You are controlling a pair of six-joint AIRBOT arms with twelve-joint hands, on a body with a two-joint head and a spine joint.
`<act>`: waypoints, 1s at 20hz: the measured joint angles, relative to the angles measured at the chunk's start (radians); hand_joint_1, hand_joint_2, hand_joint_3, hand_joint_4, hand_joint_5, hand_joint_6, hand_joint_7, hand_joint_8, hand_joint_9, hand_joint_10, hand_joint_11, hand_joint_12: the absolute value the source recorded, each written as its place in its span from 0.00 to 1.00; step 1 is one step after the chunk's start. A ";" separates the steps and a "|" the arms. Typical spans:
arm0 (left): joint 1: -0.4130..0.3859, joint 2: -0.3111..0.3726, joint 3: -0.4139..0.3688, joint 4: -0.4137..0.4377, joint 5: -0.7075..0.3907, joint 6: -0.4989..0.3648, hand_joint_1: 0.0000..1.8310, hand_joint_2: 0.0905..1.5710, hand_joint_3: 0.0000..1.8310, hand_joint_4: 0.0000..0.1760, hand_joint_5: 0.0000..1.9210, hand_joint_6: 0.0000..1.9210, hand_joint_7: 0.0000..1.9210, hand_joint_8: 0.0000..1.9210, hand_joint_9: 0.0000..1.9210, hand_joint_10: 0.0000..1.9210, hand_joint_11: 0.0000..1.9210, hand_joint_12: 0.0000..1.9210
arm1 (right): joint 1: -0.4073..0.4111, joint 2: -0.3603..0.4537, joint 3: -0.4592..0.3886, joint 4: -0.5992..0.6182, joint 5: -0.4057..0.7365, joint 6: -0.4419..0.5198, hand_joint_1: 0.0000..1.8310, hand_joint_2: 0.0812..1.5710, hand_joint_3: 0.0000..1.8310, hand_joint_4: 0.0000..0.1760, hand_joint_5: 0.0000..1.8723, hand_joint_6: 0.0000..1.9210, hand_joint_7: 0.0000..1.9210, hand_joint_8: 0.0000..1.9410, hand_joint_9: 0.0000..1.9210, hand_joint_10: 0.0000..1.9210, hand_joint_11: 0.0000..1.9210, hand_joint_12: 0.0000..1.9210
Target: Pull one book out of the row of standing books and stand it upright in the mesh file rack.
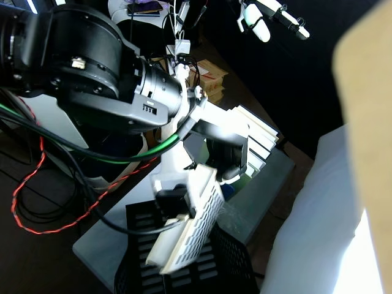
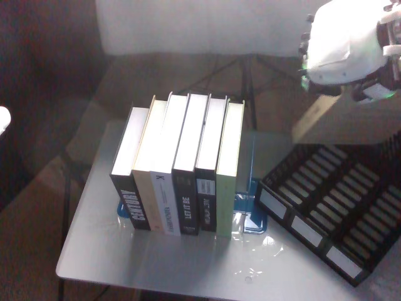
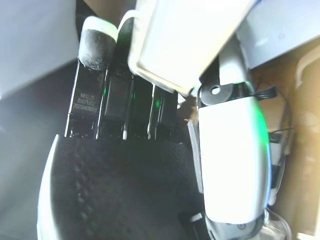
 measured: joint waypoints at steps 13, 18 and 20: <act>0.000 -0.019 0.014 0.011 -0.024 -0.005 0.14 0.91 0.00 0.40 0.03 0.00 0.01 0.00 0.00 0.00 0.00 0.00 | -0.035 -0.072 0.105 -0.008 -0.011 0.000 0.69 0.72 0.01 0.00 0.44 0.55 0.49 0.65 0.55 0.74 0.55 0.92; 0.000 -0.029 0.021 0.008 -0.026 -0.008 0.12 0.90 0.00 0.43 0.03 0.00 0.01 0.00 0.00 0.00 0.00 0.00 | -0.055 -0.085 0.137 -0.009 -0.005 0.003 0.64 0.77 0.00 0.00 0.38 0.67 0.44 0.73 0.46 0.73 0.40 0.97; 0.000 -0.029 0.022 0.008 -0.026 -0.008 0.12 0.90 0.00 0.43 0.03 0.00 0.01 0.00 0.00 0.00 0.00 0.00 | -0.055 -0.087 0.138 -0.008 -0.005 0.003 0.64 0.77 0.00 0.00 0.38 0.67 0.44 0.73 0.46 0.73 0.40 0.97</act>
